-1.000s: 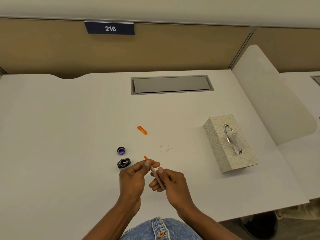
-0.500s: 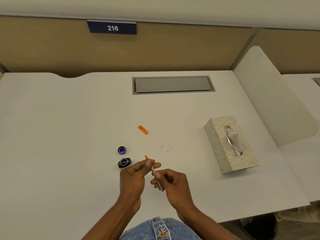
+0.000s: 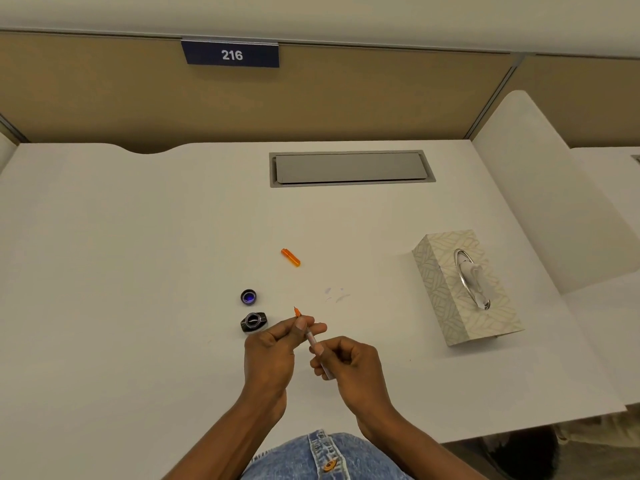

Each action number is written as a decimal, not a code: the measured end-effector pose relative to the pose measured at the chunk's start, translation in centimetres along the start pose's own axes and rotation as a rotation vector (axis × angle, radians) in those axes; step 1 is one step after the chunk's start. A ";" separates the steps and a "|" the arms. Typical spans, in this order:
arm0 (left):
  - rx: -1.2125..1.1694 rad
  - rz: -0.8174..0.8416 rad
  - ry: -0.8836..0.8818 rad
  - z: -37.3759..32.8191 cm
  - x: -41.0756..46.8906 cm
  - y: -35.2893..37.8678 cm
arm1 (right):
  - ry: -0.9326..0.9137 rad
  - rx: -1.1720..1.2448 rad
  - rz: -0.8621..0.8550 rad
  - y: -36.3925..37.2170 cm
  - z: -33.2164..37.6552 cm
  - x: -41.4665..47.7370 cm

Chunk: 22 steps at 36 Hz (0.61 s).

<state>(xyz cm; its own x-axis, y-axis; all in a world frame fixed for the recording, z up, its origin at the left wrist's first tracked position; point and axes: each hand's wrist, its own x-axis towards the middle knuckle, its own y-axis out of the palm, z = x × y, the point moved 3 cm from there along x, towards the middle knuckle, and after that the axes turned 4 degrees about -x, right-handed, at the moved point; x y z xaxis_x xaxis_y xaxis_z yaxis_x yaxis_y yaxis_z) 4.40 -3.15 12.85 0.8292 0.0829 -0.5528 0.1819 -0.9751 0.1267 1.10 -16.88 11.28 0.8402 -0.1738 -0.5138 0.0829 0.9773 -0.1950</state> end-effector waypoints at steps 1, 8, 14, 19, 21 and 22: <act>0.005 -0.002 0.000 0.0 0.0 0.0 | -0.001 0.001 -0.006 -0.1 -0.1 0.0; -0.023 -0.003 0.019 0.1 0.2 -0.2 | -0.001 0.040 0.016 0.1 -0.1 -0.2; -0.019 0.010 0.023 0.3 0.3 -0.2 | 0.003 0.007 0.047 0.2 -0.1 -0.3; -0.030 0.017 0.016 0.2 0.3 -0.2 | 0.012 -0.009 0.018 0.1 -0.2 -0.1; -0.039 0.017 0.018 0.2 0.3 -0.2 | 0.012 0.013 0.024 0.1 -0.1 -0.1; -0.043 0.016 0.018 0.2 0.3 -0.2 | 0.011 0.030 0.036 0.2 0.0 -0.2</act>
<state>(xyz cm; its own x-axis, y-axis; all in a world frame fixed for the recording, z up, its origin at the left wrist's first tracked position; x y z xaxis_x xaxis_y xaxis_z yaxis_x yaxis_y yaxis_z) 4.51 -2.94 12.44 0.8418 0.0714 -0.5351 0.1910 -0.9665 0.1714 0.96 -16.68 11.35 0.8368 -0.1400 -0.5292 0.0693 0.9861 -0.1512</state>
